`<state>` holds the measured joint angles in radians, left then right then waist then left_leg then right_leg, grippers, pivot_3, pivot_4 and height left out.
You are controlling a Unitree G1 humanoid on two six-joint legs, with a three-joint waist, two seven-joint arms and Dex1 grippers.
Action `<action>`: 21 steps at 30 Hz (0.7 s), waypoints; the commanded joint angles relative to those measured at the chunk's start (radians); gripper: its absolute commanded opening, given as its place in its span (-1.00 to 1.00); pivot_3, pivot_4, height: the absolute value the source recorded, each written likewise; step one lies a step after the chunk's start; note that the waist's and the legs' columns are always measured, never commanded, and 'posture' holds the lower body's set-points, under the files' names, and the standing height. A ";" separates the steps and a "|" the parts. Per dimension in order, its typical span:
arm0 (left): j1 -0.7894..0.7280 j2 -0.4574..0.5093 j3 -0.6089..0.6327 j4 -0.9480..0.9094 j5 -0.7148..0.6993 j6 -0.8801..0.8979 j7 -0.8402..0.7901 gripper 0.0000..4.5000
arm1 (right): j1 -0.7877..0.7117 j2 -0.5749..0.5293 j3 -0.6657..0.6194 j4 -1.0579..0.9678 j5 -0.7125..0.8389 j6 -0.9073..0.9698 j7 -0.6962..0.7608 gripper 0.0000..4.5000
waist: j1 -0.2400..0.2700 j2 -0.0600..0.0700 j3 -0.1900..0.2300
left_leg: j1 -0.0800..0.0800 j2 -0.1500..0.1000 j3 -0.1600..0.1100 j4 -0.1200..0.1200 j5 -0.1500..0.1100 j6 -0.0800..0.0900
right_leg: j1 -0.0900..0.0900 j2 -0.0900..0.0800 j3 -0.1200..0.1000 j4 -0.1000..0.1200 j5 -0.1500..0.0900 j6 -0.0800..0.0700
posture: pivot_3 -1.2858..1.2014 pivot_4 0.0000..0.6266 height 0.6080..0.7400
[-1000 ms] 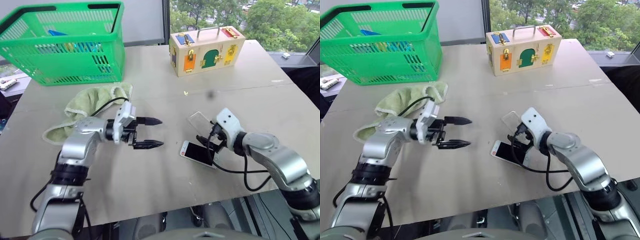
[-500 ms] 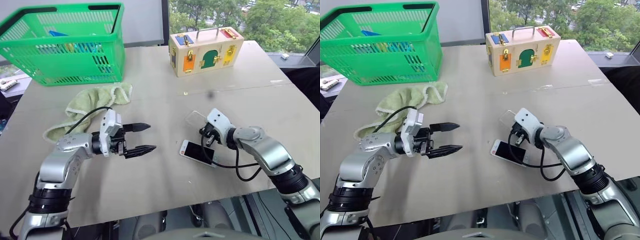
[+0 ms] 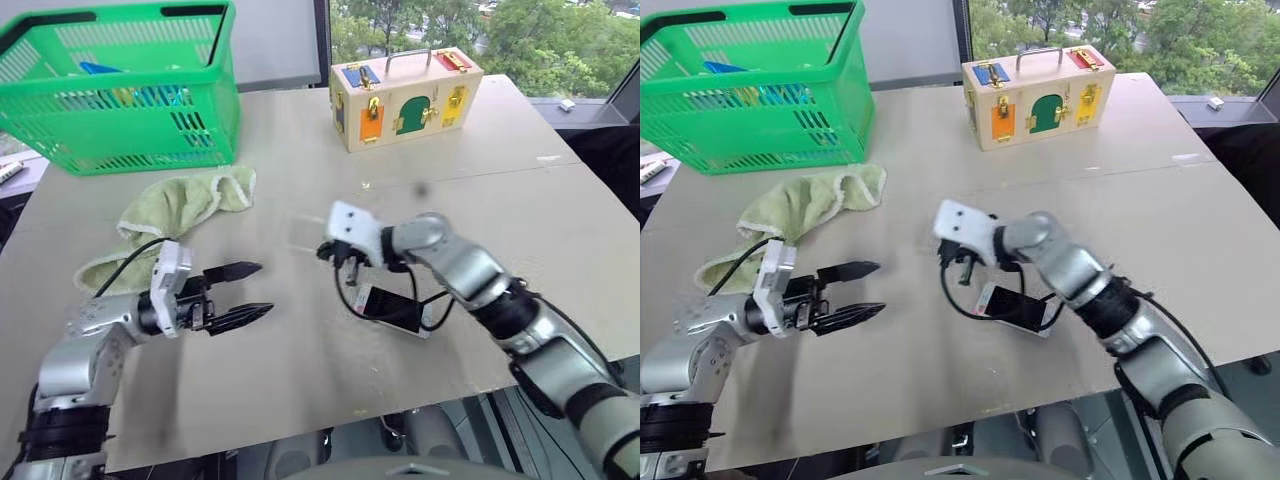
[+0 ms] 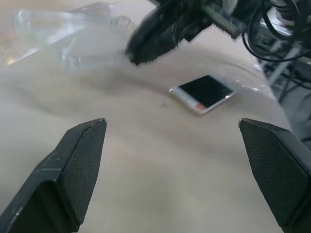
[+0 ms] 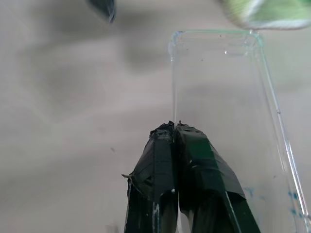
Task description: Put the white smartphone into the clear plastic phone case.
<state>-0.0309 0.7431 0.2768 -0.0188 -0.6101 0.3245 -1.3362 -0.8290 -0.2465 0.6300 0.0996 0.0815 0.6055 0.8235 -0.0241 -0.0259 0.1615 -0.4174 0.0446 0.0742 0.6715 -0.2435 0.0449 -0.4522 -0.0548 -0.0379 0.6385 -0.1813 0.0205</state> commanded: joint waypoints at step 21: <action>-0.245 0.027 -0.277 0.006 0.200 -0.014 0.052 1.00 | 0.242 -0.287 -0.279 -0.468 0.169 0.084 0.226 0.98 | 0.013 0.001 0.001 | 0.000 -0.003 -0.001 -0.001 0.001 -0.001 | 0.001 -0.002 -0.002 -0.001 -0.001 0.002 | 0.03 -0.52 1.00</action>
<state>-0.2525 0.7750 0.0165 -0.0242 -0.4295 0.3371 -1.2722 -0.6068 -0.5053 0.3942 -0.2691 0.2237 0.6728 1.0422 -0.0107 -0.0250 0.1621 -0.4173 0.0411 0.0737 0.6700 -0.2427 0.0434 -0.4510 -0.0562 -0.0397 0.6371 -0.1825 0.0226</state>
